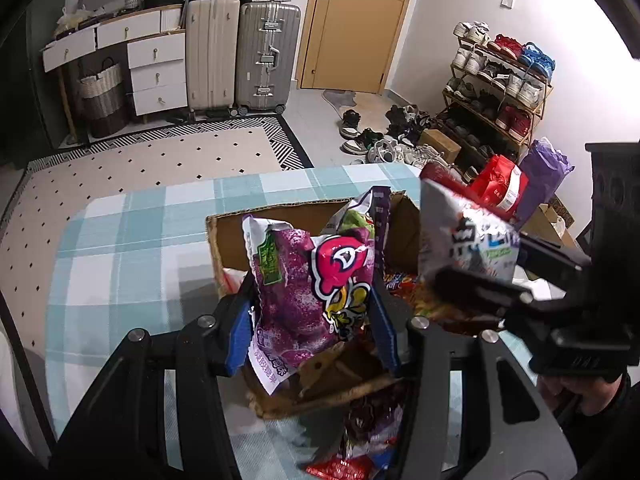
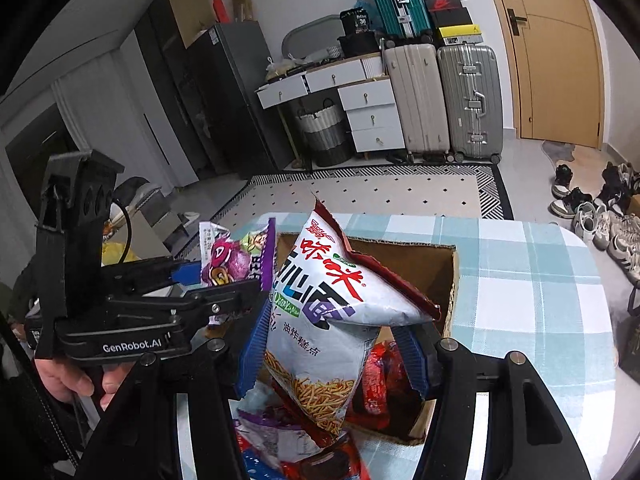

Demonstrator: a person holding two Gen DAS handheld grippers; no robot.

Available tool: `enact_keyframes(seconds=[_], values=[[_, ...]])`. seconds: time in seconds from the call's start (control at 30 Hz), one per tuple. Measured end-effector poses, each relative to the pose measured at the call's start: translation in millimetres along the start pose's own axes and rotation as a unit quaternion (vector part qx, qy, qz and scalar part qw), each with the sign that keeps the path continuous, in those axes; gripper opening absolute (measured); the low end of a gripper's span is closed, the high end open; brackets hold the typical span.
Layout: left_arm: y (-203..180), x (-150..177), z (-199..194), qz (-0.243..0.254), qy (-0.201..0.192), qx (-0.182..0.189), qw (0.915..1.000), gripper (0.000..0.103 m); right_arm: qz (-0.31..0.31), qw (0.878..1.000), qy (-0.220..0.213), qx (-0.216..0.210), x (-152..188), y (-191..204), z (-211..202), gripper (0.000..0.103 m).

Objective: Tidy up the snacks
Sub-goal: 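Lift both bags and carry them over the cardboard box, then open both grippers to drop the purple and noodle bags into the box, then withdraw both tools from the box back toward the remaining snacks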

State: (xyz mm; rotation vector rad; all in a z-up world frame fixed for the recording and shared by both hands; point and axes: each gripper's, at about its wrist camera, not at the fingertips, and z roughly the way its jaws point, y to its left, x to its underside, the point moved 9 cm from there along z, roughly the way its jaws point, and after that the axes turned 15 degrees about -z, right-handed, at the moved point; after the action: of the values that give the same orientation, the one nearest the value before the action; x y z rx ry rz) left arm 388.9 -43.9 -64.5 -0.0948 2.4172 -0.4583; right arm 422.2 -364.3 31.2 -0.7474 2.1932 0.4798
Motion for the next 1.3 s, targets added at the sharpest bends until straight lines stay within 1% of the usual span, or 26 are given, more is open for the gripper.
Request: enact_keyframes(seconds=[0.17, 0.2, 0.23, 0.27, 0.3, 0.33, 0.37, 0.4, 0.5, 0.67, 0.9, 0.97, 1.07, 1.13, 1.3], values=[[3, -5, 22, -0.006, 0.005, 0.002, 1.0, 0.049, 0.004, 1.0, 0.007, 0.008, 7, -7, 18, 0.06], [4, -5, 25, -0.006, 0.007, -0.002, 1.0, 0.055, 0.003, 1.0, 0.011, 0.009, 8, -8, 21, 0.062], [6, -6, 29, -0.004, 0.009, -0.012, 0.9999, 0.064, 0.003, 1.0, 0.013, 0.01, 9, -9, 24, 0.064], [6, -6, 31, -0.001, 0.007, -0.019, 0.9998, 0.068, -0.001, 1.0, 0.015, 0.012, 8, -10, 27, 0.068], [5, -8, 30, 0.003, 0.0, -0.021, 0.9998, 0.075, -0.005, 1.0, 0.015, 0.016, 8, -11, 28, 0.076], [6, -9, 29, 0.006, -0.007, -0.023, 0.9997, 0.079, -0.01, 0.999, 0.015, 0.028, 8, -12, 28, 0.08], [6, -11, 27, 0.006, -0.013, -0.024, 0.9996, 0.081, -0.013, 0.999, 0.014, 0.035, 9, -13, 28, 0.083], [6, -12, 25, 0.005, -0.015, -0.024, 0.9996, 0.081, -0.018, 0.999, 0.011, 0.04, 9, -14, 25, 0.086], [8, -12, 20, 0.0, -0.018, -0.023, 0.9996, 0.081, -0.018, 0.999, 0.001, 0.042, 8, -16, 18, 0.086], [10, -9, 8, -0.004, -0.021, -0.025, 0.9995, 0.081, -0.02, 0.999, -0.003, 0.046, 6, -14, 6, 0.086], [9, 2, -21, -0.003, -0.032, -0.032, 0.999, 0.082, -0.026, 0.998, -0.02, 0.047, 2, 2, -20, 0.087], [9, 6, -30, -0.002, -0.035, -0.038, 0.9987, 0.084, -0.026, 0.998, -0.024, 0.047, 1, 6, -28, 0.087], [10, 12, -46, -0.005, -0.045, -0.043, 0.9981, 0.09, -0.026, 0.998, -0.031, 0.049, 1, 13, -41, 0.089], [10, 15, -56, -0.009, -0.055, -0.053, 0.997, 0.099, -0.023, 0.998, -0.035, 0.048, 2, 17, -50, 0.091], [6, 23, -83, -0.01, -0.071, -0.057, 0.9958, 0.102, -0.022, 0.998, -0.04, 0.054, 8, 29, -73, 0.093]])
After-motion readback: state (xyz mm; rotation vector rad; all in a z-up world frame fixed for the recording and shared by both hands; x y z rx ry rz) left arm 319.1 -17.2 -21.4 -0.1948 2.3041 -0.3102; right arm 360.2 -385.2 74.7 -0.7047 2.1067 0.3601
